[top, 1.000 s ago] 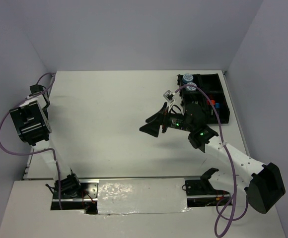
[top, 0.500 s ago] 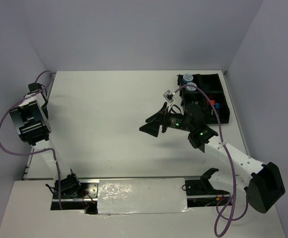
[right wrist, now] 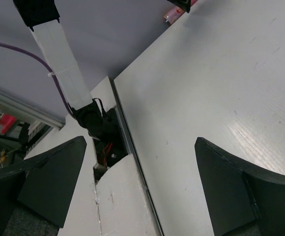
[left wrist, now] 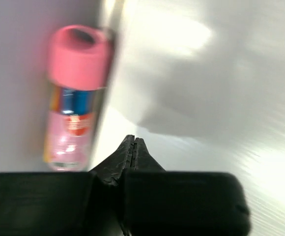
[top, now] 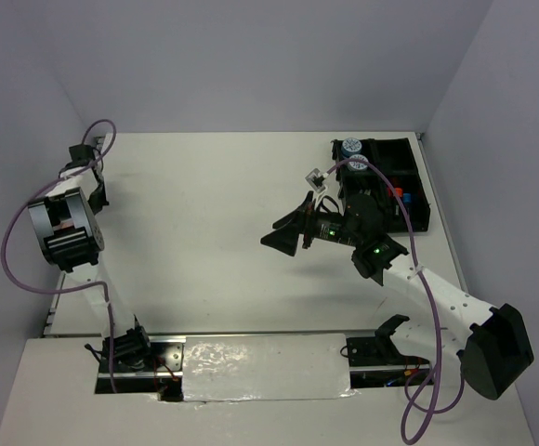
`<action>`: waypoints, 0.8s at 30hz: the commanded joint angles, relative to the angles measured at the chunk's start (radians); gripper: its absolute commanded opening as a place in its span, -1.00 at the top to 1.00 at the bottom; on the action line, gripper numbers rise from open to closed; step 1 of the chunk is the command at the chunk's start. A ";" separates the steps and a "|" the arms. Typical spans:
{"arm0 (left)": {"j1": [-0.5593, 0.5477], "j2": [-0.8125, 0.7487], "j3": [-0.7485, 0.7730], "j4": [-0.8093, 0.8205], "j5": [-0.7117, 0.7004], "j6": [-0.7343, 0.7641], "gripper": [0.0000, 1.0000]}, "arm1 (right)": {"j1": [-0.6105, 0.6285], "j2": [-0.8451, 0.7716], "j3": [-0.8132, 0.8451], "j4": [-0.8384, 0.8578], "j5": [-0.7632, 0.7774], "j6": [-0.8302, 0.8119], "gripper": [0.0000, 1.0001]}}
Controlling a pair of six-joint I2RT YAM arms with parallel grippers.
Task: Sort the stationery into containers
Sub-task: Move the stationery to the center of the board.
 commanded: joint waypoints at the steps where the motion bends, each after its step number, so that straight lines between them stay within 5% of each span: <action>1: -0.041 -0.028 0.021 -0.017 0.081 -0.040 1.00 | 0.004 -0.010 0.007 0.031 0.013 -0.008 -0.99; 7: -0.052 0.009 0.055 -0.028 0.016 -0.069 0.89 | 0.004 0.010 0.008 0.038 0.003 -0.002 -0.99; 8: -0.058 -0.021 0.034 -0.014 -0.002 -0.110 0.42 | 0.003 0.012 0.011 0.032 0.006 -0.006 -0.99; 10: -0.061 -0.052 0.017 0.018 -0.050 -0.115 0.10 | 0.004 0.018 0.016 0.025 0.006 -0.010 -0.99; 12: -0.059 -0.058 0.024 0.015 -0.175 -0.111 -0.43 | 0.003 0.019 0.018 0.028 0.004 -0.008 -0.99; 14: -0.055 -0.038 0.041 -0.009 -0.270 -0.118 -0.70 | 0.004 0.016 0.008 0.044 0.001 0.003 -1.00; 24: 0.003 0.014 0.009 0.027 -0.328 -0.031 -0.68 | 0.006 -0.002 0.011 0.046 -0.014 0.007 -0.99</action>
